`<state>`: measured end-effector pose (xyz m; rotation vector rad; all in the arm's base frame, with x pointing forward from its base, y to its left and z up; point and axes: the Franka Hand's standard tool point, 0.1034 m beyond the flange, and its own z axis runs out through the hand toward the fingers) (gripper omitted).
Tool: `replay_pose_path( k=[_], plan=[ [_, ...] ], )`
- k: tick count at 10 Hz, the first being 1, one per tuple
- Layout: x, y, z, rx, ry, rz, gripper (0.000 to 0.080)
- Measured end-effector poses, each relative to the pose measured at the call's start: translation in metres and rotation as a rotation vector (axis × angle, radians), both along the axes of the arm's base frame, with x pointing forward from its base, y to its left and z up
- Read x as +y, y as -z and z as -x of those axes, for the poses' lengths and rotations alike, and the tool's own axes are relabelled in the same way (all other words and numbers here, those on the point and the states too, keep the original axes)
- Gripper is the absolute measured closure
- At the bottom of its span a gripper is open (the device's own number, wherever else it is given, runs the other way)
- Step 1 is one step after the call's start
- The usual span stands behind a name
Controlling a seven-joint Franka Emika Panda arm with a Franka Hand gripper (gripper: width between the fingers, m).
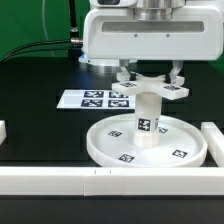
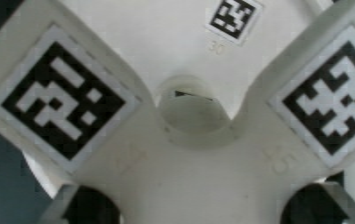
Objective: Assemble round table
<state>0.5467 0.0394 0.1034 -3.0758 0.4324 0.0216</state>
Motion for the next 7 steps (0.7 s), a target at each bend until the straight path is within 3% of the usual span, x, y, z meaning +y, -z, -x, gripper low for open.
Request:
replay_pose_path(
  k=[4,7],
  plan=[
    [0.0020,0.0000,0.0000,0.009,0.219,-0.007,0.0354],
    [0.0014,0.0009,-0.0011,0.010,0.536,-0.034,0.0354]
  ],
)
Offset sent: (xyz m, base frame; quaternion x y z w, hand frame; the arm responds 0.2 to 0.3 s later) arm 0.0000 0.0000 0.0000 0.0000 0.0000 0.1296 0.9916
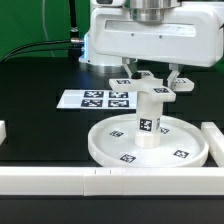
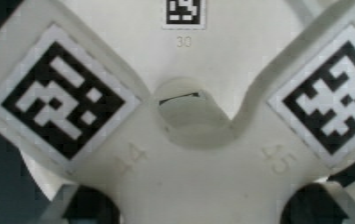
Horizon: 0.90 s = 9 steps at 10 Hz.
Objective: Assemble round table
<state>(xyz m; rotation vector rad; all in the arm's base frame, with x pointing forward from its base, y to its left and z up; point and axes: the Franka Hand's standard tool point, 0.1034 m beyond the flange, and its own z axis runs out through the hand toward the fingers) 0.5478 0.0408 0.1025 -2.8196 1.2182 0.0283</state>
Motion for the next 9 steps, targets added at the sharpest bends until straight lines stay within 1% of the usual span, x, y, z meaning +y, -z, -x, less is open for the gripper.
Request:
replay_pose_path(
  k=[2,4,6,7,9],
  plan=[
    [-0.0001,0.0001,0.0001,-0.013,0.187,-0.011,0.0354],
    [-0.0006,0.0003,0.0002,-0.015,0.453,-0.056,0.0354],
    [-0.0009,0.0005,-0.0002,-0.001,0.627,-0.064,0.0354],
    [-0.0011,0.0007,-0.0009,0.008,0.694,-0.072,0.0354],
    [-0.0013,0.0007,-0.0015,0.012,0.719,-0.074,0.0354]
  ],
)
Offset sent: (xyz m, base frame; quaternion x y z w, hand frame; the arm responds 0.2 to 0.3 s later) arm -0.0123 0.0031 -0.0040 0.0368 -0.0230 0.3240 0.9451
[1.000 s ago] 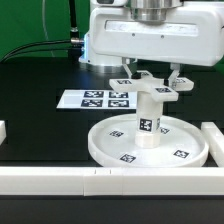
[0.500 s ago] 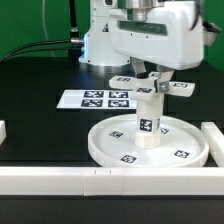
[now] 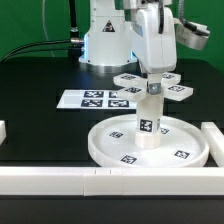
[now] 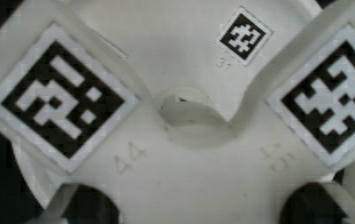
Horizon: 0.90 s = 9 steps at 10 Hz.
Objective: Assemble round table
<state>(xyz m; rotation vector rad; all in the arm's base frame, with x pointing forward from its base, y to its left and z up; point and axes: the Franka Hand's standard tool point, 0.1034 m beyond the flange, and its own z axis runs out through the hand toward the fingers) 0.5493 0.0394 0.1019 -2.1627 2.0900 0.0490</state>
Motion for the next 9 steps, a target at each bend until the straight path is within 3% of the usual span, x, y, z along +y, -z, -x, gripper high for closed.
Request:
replay_pose_path(
  k=[1,2,3,5,8,9],
  plan=[
    [0.001,0.000,0.000,-0.001,-0.013,0.000,0.0249],
    [0.002,-0.005,0.001,0.009,-0.049,-0.007,0.0249],
    [0.005,-0.015,0.000,0.011,-0.064,-0.015,0.0169],
    [0.006,-0.029,-0.002,-0.009,-0.068,-0.032,0.0153],
    [0.008,-0.024,0.000,-0.007,-0.115,-0.027,0.0151],
    [0.010,-0.020,-0.001,-0.010,-0.270,0.007,0.0151]
  ],
)
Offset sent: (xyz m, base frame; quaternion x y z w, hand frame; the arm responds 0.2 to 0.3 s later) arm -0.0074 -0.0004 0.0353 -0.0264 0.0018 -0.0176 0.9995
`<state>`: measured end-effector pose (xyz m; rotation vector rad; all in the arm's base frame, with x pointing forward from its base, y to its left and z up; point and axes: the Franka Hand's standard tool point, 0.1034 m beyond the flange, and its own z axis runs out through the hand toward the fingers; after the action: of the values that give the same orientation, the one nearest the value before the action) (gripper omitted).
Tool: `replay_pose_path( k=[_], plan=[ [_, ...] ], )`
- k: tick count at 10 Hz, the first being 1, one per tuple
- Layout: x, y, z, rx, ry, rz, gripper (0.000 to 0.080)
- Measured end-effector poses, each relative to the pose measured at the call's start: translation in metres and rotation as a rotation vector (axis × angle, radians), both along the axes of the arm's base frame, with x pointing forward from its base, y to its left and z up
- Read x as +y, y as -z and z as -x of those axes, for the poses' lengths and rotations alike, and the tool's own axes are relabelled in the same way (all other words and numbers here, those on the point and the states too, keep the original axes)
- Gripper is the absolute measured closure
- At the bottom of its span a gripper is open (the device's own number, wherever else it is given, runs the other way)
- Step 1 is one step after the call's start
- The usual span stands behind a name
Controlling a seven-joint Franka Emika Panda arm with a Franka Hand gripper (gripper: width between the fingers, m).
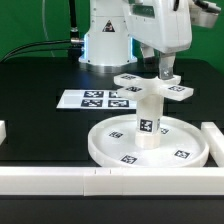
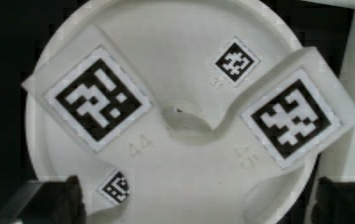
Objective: Assemble round table
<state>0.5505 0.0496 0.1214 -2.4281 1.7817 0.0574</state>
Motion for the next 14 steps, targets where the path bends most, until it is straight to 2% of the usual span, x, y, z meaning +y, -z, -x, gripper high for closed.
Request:
replay_pose_path(
  k=[3,7,8,14],
  plan=[
    [0.0029,-0.0056,-0.0101,-0.055,-0.385,0.027,0.0151],
    [0.0019,-0.0044,-0.0095,-0.087,-0.682,0.041,0.0151],
    [-0.0001,-0.0054,-0.0105,-0.099,-0.829,0.044,0.0151],
    [-0.0021,-0.0053,-0.0134,-0.169,-1.359,0.090,0.0151]
  ],
)
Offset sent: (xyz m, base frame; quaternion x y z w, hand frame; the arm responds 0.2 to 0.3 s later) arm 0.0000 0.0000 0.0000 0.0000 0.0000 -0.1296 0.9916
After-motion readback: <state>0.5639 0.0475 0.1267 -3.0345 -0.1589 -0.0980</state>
